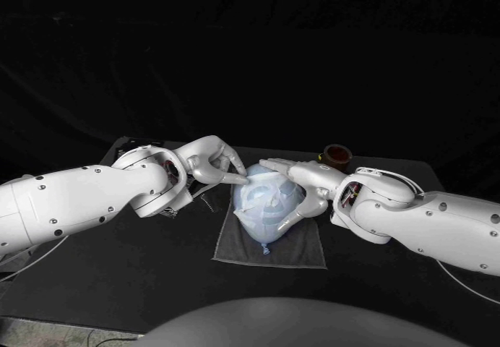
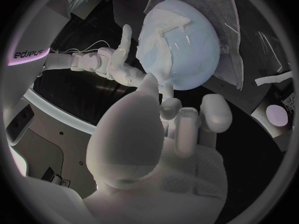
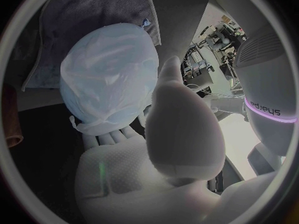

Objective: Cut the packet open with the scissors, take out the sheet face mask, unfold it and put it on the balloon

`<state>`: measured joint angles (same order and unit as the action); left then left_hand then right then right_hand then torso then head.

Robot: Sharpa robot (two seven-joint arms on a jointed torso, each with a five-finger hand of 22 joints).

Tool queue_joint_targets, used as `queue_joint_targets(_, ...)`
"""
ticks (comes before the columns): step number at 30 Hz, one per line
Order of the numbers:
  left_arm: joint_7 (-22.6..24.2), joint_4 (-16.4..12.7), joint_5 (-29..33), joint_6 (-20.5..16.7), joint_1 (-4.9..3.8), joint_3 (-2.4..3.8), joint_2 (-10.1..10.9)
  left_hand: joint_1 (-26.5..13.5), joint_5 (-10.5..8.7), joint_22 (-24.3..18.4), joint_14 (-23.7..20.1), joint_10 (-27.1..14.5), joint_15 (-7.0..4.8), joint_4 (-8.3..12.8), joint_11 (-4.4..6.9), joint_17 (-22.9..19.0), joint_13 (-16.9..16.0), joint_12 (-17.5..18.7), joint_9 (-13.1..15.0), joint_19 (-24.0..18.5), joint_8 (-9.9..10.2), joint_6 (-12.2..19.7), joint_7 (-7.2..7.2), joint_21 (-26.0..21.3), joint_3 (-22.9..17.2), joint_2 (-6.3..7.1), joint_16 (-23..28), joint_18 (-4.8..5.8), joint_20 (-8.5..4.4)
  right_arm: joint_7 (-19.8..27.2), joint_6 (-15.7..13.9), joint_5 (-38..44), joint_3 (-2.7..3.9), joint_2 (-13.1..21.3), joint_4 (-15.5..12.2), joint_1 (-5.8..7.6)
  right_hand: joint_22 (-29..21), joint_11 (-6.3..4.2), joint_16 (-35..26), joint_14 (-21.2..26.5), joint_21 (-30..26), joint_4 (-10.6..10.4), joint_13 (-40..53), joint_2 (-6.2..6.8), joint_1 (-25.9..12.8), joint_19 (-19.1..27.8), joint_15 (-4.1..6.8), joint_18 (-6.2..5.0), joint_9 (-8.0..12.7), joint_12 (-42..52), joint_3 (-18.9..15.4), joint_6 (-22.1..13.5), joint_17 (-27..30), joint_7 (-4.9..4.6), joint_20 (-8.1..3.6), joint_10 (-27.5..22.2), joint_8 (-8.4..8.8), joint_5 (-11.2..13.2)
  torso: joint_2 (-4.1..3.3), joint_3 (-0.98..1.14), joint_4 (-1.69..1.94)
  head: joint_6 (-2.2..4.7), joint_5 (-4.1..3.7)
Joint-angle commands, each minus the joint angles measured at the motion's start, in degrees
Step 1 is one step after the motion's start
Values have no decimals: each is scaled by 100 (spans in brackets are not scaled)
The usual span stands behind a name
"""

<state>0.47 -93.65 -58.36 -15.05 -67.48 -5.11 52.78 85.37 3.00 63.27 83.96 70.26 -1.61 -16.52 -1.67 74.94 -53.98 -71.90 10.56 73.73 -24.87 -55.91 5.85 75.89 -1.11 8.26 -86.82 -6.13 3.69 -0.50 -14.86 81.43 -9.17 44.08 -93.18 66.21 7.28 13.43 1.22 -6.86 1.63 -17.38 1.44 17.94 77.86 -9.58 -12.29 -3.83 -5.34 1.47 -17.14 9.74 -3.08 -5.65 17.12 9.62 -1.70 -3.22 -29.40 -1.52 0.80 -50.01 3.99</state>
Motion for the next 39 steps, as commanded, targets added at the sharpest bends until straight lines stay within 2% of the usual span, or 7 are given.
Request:
queue_joint_targets(1, -119, 7, -99, 116, 0, 3, -33, 18, -26, 8, 348, 27, -36, -9, 13, 632, -18, -23, 16, 43, -40, -41, -1, 29, 35, -74, -25, 49, 9, -75, 166, 110, -10, -7, -12, -19, 2, -5, 15, -41, 2, 4, 7, -14, 62, 23, -6, 47, -6, 9, 37, 2, -9, -34, -16, 45, -23, -25, -2, -1, -3, 1, -7)
queue_joint_targets(21, -283, 61, -289, 289, 3, 3, -164, 229, -24, 108, 375, 59, -81, -3, 66, 711, -111, -55, 75, 77, -116, -146, -63, 98, -36, -230, -53, 64, -25, -121, 211, 114, -10, -49, -5, -28, 3, 4, 15, -40, 5, 4, 5, -17, 102, 21, 5, 47, -16, 6, 40, 21, -8, -61, -16, 42, -32, -27, -3, 4, 1, 1, -38)
queue_joint_targets(23, -273, 65, -280, 268, 3, 3, -174, 265, -24, 116, 377, 66, -92, -4, 81, 720, -126, -58, 86, 77, -133, -171, -79, 105, -69, -284, -56, 65, -33, -124, 218, 114, -10, -57, -2, -28, 3, 4, 15, -40, 5, 4, 5, -17, 102, 21, 5, 47, -16, 6, 40, 21, -8, -61, -16, 42, -32, -27, -4, 3, 2, 1, -41)
queue_joint_targets(25, -258, 70, -261, 253, 3, 3, -181, 276, -23, 127, 385, 78, -108, -21, 99, 743, -149, -62, 100, 77, -153, -203, -101, 114, -145, -431, -64, 66, -45, -127, 224, 113, -10, -62, 1, -29, 4, 6, 15, -41, 6, 3, 6, -19, 112, 19, 3, 47, -21, 6, 42, 31, -8, -69, -16, 49, -35, -27, -4, 3, 2, 1, -42)
queue_joint_targets(34, -142, 81, -171, 215, 3, 3, -198, 559, -19, 172, 396, 108, -197, 43, 205, 787, -211, -48, 171, 78, -241, -228, -223, 148, -581, -852, -77, 71, -104, -155, 249, 113, -10, -71, 13, -29, 2, 7, 15, -38, 6, 3, 7, -20, 118, 20, 0, 47, -25, 7, 39, 38, -7, -76, -16, 56, -38, -27, 3, 0, 1, 1, -60)
queue_joint_targets(37, -101, 79, -140, 215, 3, 4, -191, 741, -18, 195, 393, 103, -212, 68, 206, 784, -195, 3, 260, 77, -345, -159, -215, 164, -897, -874, -74, 75, -132, -168, 253, 114, -10, -72, 23, -29, 3, 8, 15, -39, 7, 3, 7, -21, 123, 18, -3, 47, -26, 7, 41, 39, -7, -79, -16, 61, -39, -28, 2, 0, 3, 1, -72)
queue_joint_targets(39, -81, 78, -113, 217, 3, 4, -184, 727, -23, 202, 387, 124, -202, 17, 195, 771, -216, 19, 372, 65, -470, -87, -203, 170, -1161, -786, -67, 77, -135, -177, 256, 117, -10, -74, 29, -29, 3, 8, 15, -39, 7, 3, 7, -21, 123, 18, -3, 47, -26, 7, 41, 39, -7, -79, -16, 61, -39, -28, 2, -1, 2, 1, -78)
